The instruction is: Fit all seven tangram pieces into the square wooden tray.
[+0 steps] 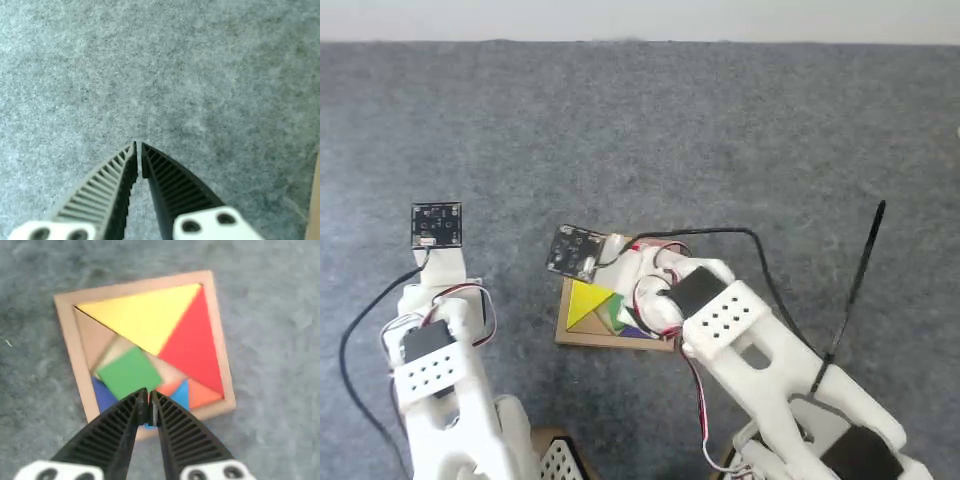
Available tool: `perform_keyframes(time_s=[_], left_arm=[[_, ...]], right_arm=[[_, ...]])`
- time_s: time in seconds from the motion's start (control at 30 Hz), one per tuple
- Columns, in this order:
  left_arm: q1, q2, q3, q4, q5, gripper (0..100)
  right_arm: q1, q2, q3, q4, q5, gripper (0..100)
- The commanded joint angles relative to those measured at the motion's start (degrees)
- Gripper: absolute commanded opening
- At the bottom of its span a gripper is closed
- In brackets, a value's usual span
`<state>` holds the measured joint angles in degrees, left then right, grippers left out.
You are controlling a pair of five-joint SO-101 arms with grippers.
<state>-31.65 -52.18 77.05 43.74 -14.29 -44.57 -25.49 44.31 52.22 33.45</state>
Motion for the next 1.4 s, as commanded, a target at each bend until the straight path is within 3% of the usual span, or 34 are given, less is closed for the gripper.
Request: perform_keyframes(time_s=[0.0, 0.13, 0.47, 0.6, 0.9, 1.07, 1.37], left_arm=[[0.00, 0.35, -0.66, -1.05, -0.79, 2], [0.00, 0.35, -0.66, -1.05, -0.79, 2], [0.00, 0.35, -0.66, -1.05, -0.79, 2], [0.00, 0.35, -0.66, -1.05, -0.79, 2], [0.00, 0.35, -0.66, -1.14, -0.79, 2], [0.00, 0.35, -0.66, -1.14, -0.79, 2], [0.00, 0.35, -0.66, -1.14, -0.79, 2]], right_arm=[[0.66, 2.15, 3.25, -4.79, -2.11, 0.8], [0.57, 12.53, 2.81, -10.42, -5.54, 0.8], [-0.22, 24.57, -9.67, -8.40, -8.44, 0.8], [-0.48, 20.62, -10.73, -3.12, -8.26, 0.8], [1.45, -4.79, -7.82, 11.30, -8.26, 4.2], [6.02, -2.68, 0.97, 4.79, -8.35, 18.5], [3.82, 7.60, 2.37, -5.85, -16.18, 19.2]])
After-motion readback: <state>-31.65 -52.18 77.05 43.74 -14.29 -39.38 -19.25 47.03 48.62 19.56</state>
